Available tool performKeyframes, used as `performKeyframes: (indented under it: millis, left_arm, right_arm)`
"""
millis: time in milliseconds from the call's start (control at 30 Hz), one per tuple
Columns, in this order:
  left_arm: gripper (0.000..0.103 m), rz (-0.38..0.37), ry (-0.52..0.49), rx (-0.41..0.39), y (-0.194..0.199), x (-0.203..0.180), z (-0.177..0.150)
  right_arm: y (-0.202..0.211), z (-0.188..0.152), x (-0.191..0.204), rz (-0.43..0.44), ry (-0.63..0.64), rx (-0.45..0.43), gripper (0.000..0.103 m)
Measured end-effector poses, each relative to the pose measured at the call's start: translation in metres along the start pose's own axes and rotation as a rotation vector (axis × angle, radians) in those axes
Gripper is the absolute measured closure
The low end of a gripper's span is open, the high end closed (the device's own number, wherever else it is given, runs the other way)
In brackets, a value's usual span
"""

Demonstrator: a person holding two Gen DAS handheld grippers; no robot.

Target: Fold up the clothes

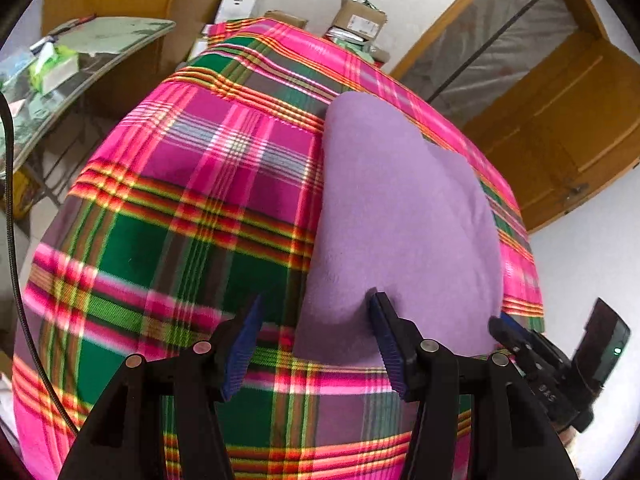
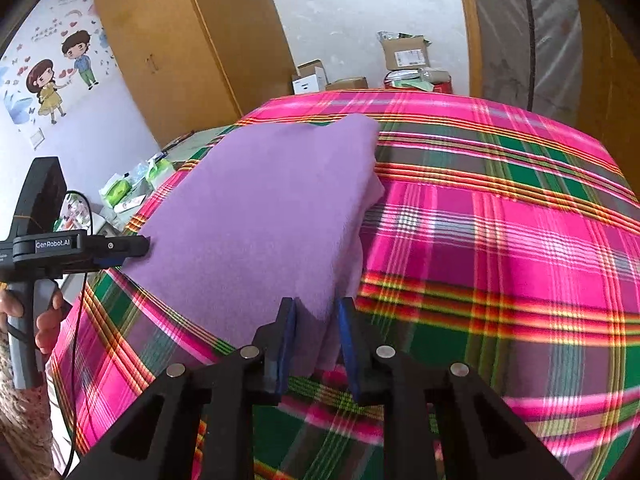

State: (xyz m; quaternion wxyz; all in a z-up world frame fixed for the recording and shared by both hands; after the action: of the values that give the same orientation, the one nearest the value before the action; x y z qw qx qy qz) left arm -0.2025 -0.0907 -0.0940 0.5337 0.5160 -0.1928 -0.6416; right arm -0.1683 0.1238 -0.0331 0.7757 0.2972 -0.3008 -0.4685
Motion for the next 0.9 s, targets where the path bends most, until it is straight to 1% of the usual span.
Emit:
performKeyframes:
  millis: [100,167,233,367,467,567,600,700,767,833,900]
  left_arm:
    - [0.045,0.03,-0.022,-0.015,0.004,-0.004,-0.007]
    - [0.045,0.033,-0.037,-0.024,0.008,-0.009,-0.013]
    - [0.045,0.05,-0.048,-0.056,0.013,-0.013,-0.017]
    - [0.045,0.111,-0.076,-0.113,0.018,-0.018,-0.027]
    - [0.045,0.128,-0.087,-0.125,0.018,-0.022,-0.036]
    - [0.045,0.201,-0.127,-0.175,0.018,-0.025,-0.042]
    - [0.045,0.214,-0.137,-0.183,0.019,-0.026,-0.044]
    - [0.045,0.221,-0.151,-0.186,0.013,-0.029,-0.049]
    - [0.045,0.288,-0.191,-0.214,0.012,-0.03,-0.05]
    - [0.045,0.303,-0.202,-0.228,0.012,-0.031,-0.05]
    - [0.045,0.301,-0.2,-0.228,0.01,-0.031,-0.05]
  right_arm:
    - [0.008,-0.004,0.001,-0.026,-0.015,0.003,0.08]
    - [0.012,-0.007,0.005,-0.045,-0.015,0.003,0.08]
    - [0.018,-0.01,0.011,-0.054,-0.002,-0.001,0.08]
    - [0.028,-0.019,0.029,-0.058,0.036,-0.024,0.08]
    - [0.025,-0.025,0.035,-0.071,0.036,-0.012,0.08]
    - [0.02,-0.031,0.042,-0.088,0.035,0.005,0.08]
    - [0.018,-0.033,0.043,-0.098,0.038,0.01,0.08]
    - [0.013,-0.036,0.048,-0.12,0.048,0.022,0.08]
    - [0.01,-0.038,0.051,-0.146,0.061,0.02,0.08]
    - [0.006,-0.041,0.052,-0.168,0.067,0.032,0.08]
    - [0.003,-0.043,0.05,-0.181,0.054,0.047,0.08]
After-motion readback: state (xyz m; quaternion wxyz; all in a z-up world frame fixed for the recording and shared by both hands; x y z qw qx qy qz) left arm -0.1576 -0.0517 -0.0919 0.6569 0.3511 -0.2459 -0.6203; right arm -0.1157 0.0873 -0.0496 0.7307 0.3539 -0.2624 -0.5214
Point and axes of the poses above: each gripper's, at about its wrist camera, not at the fingertips, and y roughly against the way its jaws point, x to its left, z to its top, the point moved 10 cm from there along -y, roughly the way its jaws point, and after that the axes turned 3 degrees about y, right-handed, at the moved point
